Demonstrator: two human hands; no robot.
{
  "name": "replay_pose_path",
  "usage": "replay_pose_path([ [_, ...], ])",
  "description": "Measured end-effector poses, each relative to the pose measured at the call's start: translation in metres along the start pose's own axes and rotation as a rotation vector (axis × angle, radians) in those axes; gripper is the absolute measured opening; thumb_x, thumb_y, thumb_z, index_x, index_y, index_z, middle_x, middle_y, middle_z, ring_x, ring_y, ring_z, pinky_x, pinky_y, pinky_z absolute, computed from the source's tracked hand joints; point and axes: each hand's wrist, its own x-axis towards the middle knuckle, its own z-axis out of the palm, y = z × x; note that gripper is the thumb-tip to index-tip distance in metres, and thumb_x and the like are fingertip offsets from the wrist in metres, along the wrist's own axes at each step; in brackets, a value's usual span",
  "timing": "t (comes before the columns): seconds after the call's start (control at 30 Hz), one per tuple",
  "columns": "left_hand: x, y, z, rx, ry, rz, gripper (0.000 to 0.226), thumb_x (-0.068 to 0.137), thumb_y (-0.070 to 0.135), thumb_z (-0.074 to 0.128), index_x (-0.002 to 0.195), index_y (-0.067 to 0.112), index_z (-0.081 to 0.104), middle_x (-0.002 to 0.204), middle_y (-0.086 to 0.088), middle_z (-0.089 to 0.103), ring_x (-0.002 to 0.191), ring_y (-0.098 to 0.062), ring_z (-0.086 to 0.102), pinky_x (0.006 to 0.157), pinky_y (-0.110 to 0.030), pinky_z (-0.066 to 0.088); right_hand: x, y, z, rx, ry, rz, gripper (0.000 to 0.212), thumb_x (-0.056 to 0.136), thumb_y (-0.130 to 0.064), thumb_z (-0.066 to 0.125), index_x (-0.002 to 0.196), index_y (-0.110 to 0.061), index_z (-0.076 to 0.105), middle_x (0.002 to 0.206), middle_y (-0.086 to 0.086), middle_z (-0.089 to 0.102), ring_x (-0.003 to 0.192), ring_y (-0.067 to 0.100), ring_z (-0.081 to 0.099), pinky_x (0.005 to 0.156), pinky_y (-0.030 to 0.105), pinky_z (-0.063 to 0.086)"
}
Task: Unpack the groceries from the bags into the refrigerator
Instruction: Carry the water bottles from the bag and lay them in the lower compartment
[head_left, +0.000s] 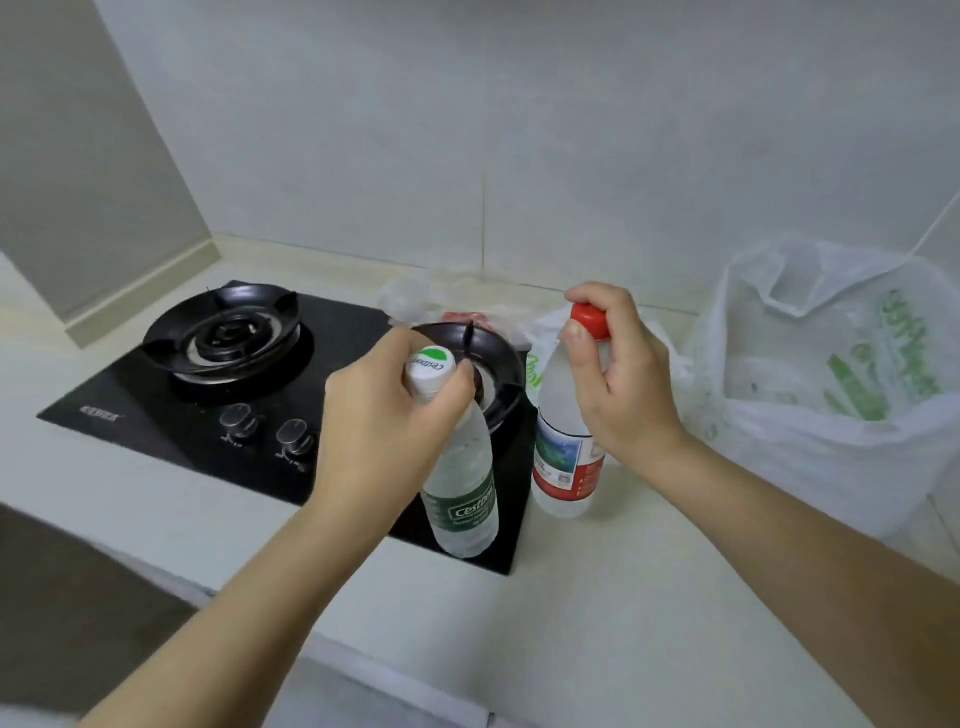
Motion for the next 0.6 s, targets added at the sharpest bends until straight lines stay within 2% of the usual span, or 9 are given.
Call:
replay_pose_path([
  [0.23, -0.045, -0.047, -0.012, 0.128, -0.052, -0.056, 0.019, 0.082, 0.036, 0.067, 0.078, 0.021, 0.057, 0.061, 0.013, 0.057, 0.062, -0.001, 0.054, 0.055, -0.014, 0.036, -0.065, 0.003, 0.021, -0.007, -0.074, 0.105, 0.026, 0.095, -0.031, 0.045, 0.120, -0.029, 0.045, 0.109, -0.012, 0.055, 0.093, -0.003, 0.051, 0.084, 0.004, 0.037],
  [0.33, -0.054, -0.055, -0.011, 0.139, -0.067, -0.052, 0.023, 0.081, 0.041, 0.064, 0.081, 0.019, 0.057, 0.063, 0.011, 0.057, 0.063, -0.006, 0.055, 0.057, -0.022, 0.039, -0.079, 0.006, 0.029, 0.016, -0.090, 0.137, 0.026, 0.095, -0.031, 0.045, 0.120, -0.028, 0.045, 0.111, -0.009, 0.056, 0.096, -0.003, 0.051, 0.088, 0.003, 0.035],
  [0.4, -0.058, -0.057, -0.011, 0.146, -0.055, -0.042, 0.024, 0.080, 0.042, 0.063, 0.082, 0.019, 0.057, 0.065, 0.012, 0.058, 0.065, -0.005, 0.056, 0.057, -0.022, 0.040, -0.085, 0.008, 0.032, 0.036, -0.081, 0.146, 0.026, 0.094, -0.029, 0.046, 0.120, -0.027, 0.046, 0.111, -0.010, 0.056, 0.097, -0.003, 0.051, 0.090, 0.005, 0.035],
  [0.53, -0.060, -0.061, -0.005, 0.177, -0.032, -0.022, 0.026, 0.079, 0.046, 0.066, 0.086, 0.021, 0.058, 0.066, 0.013, 0.057, 0.062, -0.007, 0.055, 0.058, -0.024, 0.042, -0.091, 0.010, 0.034, 0.071, -0.013, 0.199, 0.024, 0.094, -0.028, 0.047, 0.118, -0.027, 0.046, 0.106, -0.023, 0.053, 0.093, -0.011, 0.052, 0.087, 0.006, 0.037],
  [0.6, -0.061, -0.061, -0.001, 0.199, -0.023, 0.001, 0.032, 0.078, 0.050, 0.067, 0.087, 0.020, 0.059, 0.066, 0.012, 0.058, 0.061, -0.007, 0.054, 0.057, -0.024, 0.043, -0.095, 0.009, 0.034, 0.088, 0.028, 0.209, 0.024, 0.094, -0.029, 0.046, 0.118, -0.027, 0.045, 0.105, -0.015, 0.057, 0.093, -0.003, 0.056, 0.087, 0.010, 0.040],
])
